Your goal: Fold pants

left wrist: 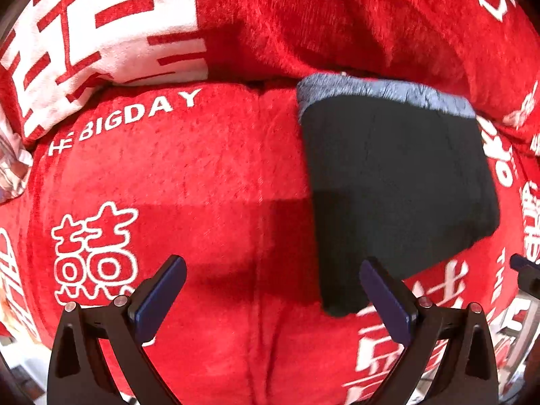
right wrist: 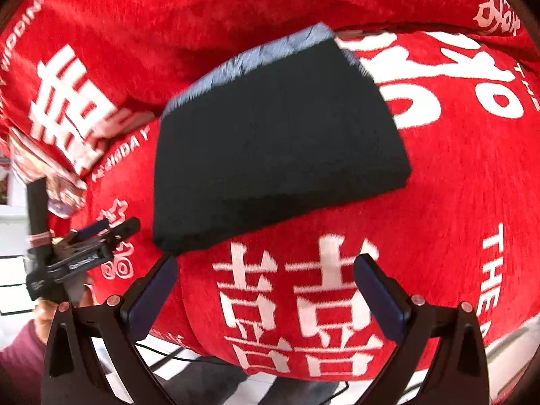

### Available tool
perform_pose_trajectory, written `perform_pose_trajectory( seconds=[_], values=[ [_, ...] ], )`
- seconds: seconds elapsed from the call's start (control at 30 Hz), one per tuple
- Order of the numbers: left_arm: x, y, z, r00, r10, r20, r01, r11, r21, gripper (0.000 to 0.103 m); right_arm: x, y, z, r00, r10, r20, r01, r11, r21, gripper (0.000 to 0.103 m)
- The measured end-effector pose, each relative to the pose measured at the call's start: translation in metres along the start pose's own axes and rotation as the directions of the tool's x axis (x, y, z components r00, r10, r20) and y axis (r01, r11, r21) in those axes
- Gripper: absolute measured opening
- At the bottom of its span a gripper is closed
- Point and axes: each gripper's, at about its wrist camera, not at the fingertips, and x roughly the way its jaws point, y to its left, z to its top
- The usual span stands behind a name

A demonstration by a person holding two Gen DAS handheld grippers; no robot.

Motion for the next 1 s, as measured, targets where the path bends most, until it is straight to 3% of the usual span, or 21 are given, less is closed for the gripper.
perform_pose_trajectory(
  seconds=[0.3,0.43,0.63,0.77,1.0],
  values=[
    [0.014,-0.013,0.039,0.994,-0.111,0.016,0.111,0.993,-0.033,0.103,-0.013,-0.055,0.049,0.992,0.128,-0.012,-0.128,0.992,-0.007,0.103],
    [0.033,-0.012,0.051,0.975,-0.222,-0.012,0.221,0.973,-0.061,0.103,-0.003,-0.083,0.076,0.989,0.141,-0.047,-0.140,0.990,0.010,0.103],
    [0.051,-0.009,0.063,0.955,-0.297,-0.010,0.295,0.953,-0.061,0.103,0.031,-0.109,0.112,0.975,0.186,-0.124,-0.193,0.980,-0.045,0.103],
    [0.067,-0.008,0.067,0.926,-0.376,-0.026,0.374,0.925,-0.066,0.103,0.052,-0.114,0.123,0.943,0.275,-0.187,-0.289,0.956,-0.053,0.103],
    [0.087,-0.028,0.075,0.916,-0.400,-0.032,0.398,0.916,-0.056,0.103,0.080,-0.115,0.132,0.881,0.423,-0.213,-0.439,0.898,-0.032,0.101]
  ],
)
